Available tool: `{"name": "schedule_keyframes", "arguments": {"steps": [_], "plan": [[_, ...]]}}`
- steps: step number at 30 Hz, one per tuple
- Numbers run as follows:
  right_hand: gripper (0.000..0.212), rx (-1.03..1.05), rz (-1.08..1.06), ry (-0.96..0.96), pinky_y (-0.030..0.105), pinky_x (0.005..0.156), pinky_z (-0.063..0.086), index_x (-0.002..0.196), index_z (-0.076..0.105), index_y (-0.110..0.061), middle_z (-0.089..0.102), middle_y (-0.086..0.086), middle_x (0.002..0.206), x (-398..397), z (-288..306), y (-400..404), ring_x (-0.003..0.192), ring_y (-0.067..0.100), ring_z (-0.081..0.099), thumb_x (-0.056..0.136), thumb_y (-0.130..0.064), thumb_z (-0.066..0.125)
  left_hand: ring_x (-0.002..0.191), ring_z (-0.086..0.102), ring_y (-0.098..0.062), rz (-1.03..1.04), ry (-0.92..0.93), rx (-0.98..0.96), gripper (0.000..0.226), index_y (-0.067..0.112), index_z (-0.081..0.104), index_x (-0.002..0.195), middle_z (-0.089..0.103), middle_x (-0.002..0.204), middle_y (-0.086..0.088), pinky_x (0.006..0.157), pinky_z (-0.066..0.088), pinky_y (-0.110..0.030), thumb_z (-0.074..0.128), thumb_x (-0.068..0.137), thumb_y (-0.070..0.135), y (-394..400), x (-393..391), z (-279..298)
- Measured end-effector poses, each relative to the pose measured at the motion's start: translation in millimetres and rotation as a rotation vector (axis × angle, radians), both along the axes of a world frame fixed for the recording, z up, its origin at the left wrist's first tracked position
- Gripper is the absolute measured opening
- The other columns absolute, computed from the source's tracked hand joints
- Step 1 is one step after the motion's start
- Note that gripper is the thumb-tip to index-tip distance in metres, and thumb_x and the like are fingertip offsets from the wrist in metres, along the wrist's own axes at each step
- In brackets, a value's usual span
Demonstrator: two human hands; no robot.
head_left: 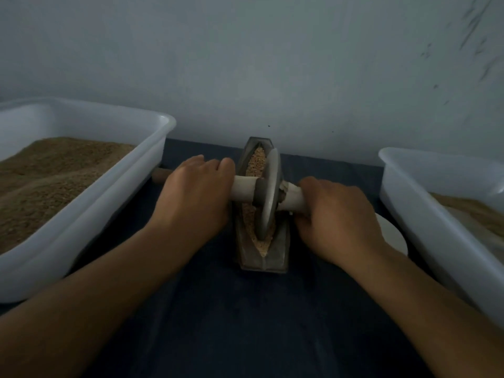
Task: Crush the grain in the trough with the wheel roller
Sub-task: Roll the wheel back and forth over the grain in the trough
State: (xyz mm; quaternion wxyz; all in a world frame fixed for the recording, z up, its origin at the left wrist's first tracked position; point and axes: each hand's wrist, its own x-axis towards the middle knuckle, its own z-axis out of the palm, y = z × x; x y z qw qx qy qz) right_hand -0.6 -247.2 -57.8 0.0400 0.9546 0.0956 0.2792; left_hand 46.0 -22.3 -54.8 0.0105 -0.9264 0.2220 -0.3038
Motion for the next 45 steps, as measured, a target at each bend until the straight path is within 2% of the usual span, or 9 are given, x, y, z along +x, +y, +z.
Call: {"name": "schedule_keyframes", "arguments": {"steps": [8,13,19,24,27,33,37,42,45], "plan": [[0.024,-0.032,-0.033,-0.006,0.032,0.059,0.020,0.084,0.046,-0.023,0.044,-0.007,0.070,26,-2,1,0.059,0.016,0.034,0.079,-0.030,0.068,0.087,0.058,-0.017,0.033,0.062,0.019,0.042,0.025,0.029,0.090,0.063,0.093,0.002,0.087,0.042,-0.030,0.071,0.081,0.029,-2,19,-5],[0.023,-0.043,-0.108,0.053,0.033,0.058,0.022,0.092,0.052,-0.023,0.060,-0.003,0.080,65,-4,-4,0.070,0.024,0.056,0.078,-0.032,0.067,0.087,0.059,-0.019,0.017,0.092,0.023,0.039,0.023,0.042,0.101,0.064,0.095,0.001,0.078,0.041,-0.032,0.073,0.079,0.034,-9,55,-6],[0.027,-0.008,-0.129,0.097,0.029,0.056,0.026,0.104,0.061,-0.028,0.067,-0.001,0.095,102,3,-7,0.084,0.024,0.063,0.080,-0.036,0.069,0.088,0.062,-0.023,-0.009,0.201,-0.001,0.045,0.022,0.047,0.111,0.064,0.103,-0.003,0.072,0.044,-0.035,0.075,0.077,0.031,-14,94,2],[0.027,0.020,-0.167,0.245,0.030,0.059,0.034,0.105,0.061,-0.031,0.066,0.001,0.102,125,17,-11,0.090,0.026,0.062,0.081,-0.040,0.068,0.099,0.058,-0.023,-0.046,0.271,-0.152,0.051,0.028,0.048,0.121,0.064,0.114,0.000,0.078,0.031,-0.032,0.076,0.078,0.033,-14,112,11],[0.028,0.037,-0.167,0.294,0.027,0.054,0.031,0.107,0.062,-0.034,0.065,0.000,0.102,133,25,-11,0.084,0.024,0.058,0.081,-0.041,0.068,0.101,0.057,-0.025,-0.033,0.290,-0.176,0.051,0.027,0.050,0.122,0.063,0.114,-0.002,0.080,0.031,-0.034,0.076,0.078,0.033,-15,117,13],[0.024,0.010,-0.144,0.185,0.025,0.050,0.024,0.102,0.063,-0.034,0.064,-0.001,0.092,135,28,-9,0.071,0.020,0.048,0.079,-0.038,0.067,0.095,0.060,-0.023,0.066,0.302,-0.113,0.031,0.028,0.053,0.111,0.064,0.105,-0.001,0.096,0.038,-0.042,0.068,0.085,0.034,-16,122,5],[0.025,-0.013,-0.139,0.218,0.027,0.053,0.029,0.104,0.063,-0.036,0.065,-0.001,0.095,137,30,-10,0.076,0.021,0.054,0.079,-0.038,0.066,0.091,0.060,-0.026,0.120,0.299,-0.101,0.025,0.027,0.057,0.109,0.064,0.100,-0.002,0.084,0.041,-0.040,0.065,0.086,0.033,-17,119,5],[0.019,-0.053,-0.212,0.282,0.023,0.049,0.023,0.101,0.065,-0.036,0.066,-0.004,0.096,133,23,-9,0.070,0.017,0.049,0.084,-0.041,0.063,0.088,0.061,-0.026,0.169,0.279,-0.037,0.021,0.025,0.059,0.104,0.064,0.098,-0.004,0.068,0.039,-0.035,0.065,0.084,0.029,-21,107,9],[0.019,-0.039,-0.206,0.245,0.023,0.048,0.023,0.100,0.066,-0.034,0.068,-0.002,0.095,121,14,-9,0.077,0.021,0.060,0.082,-0.040,0.064,0.084,0.061,-0.025,0.204,0.254,0.030,0.020,0.022,0.061,0.103,0.065,0.096,-0.006,0.066,0.040,-0.034,0.066,0.085,0.028,-23,96,9]]}}
